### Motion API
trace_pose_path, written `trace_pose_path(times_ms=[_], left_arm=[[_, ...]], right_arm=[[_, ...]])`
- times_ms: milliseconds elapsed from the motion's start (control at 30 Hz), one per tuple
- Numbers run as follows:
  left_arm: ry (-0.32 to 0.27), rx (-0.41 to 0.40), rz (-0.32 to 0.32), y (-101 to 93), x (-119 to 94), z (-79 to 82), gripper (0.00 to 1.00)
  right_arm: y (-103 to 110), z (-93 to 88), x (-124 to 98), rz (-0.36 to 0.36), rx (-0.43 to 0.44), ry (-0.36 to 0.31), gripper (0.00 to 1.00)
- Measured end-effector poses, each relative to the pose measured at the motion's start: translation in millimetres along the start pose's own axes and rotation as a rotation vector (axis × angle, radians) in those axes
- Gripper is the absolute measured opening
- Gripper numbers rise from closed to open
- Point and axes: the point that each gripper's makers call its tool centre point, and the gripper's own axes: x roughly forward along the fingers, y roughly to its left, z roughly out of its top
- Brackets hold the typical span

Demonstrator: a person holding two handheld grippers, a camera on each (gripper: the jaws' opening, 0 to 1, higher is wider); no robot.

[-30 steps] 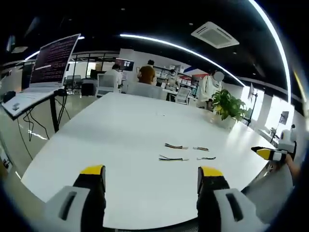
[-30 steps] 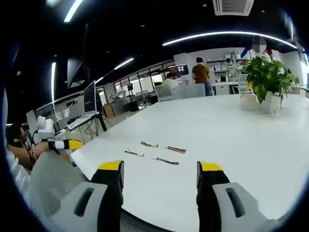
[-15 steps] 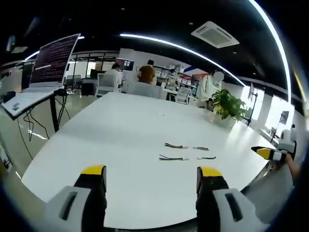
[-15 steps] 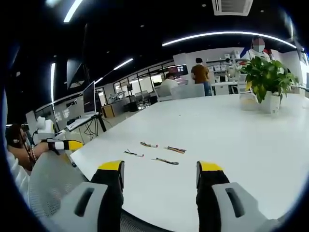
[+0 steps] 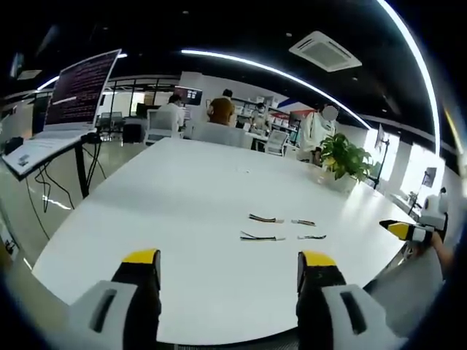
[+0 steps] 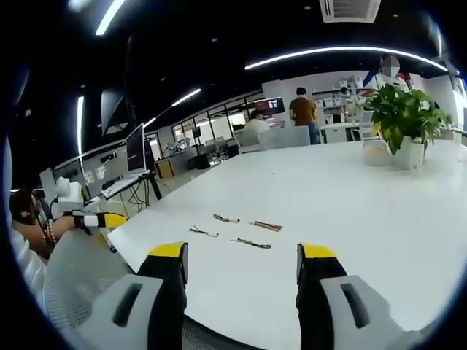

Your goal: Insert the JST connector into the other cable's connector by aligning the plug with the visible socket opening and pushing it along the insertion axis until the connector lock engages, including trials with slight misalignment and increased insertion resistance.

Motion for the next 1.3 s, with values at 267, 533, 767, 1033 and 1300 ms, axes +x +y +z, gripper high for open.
trace_pose_path(times_ms=[267, 533, 767, 1033, 1300], left_arm=[[0.056, -0.025, -0.015, -1.9, 1.2, -6.5, 0.87], [0.098, -0.010, -0.053, 10.6, 1.5, -13.2, 0.99], [0.146, 0.000, -0.105, 8.6, -0.8, -21.0, 0.99], [0.048, -0.037, -0.152, 6.1, 0.0, 13.7, 0.99], [0.034, 0.045, -0.190, -3.9, 6.6, 30.9, 0.99]], right_arm=[[5.4, 5.3, 0.6, 0.048, 0.071, -0.024, 0.67], [1.5, 4.4, 2.5, 0.053, 0.116, -0.006, 0.78], [-12.2, 15.5, 3.1, 0.035, 0.137, -0.039, 0.79], [-24.1, 36.5, 5.9, 0.002, 0.080, -0.075, 0.86], [-28.6, 50.0, 14.0, -0.013, -0.014, -0.087, 0.88]])
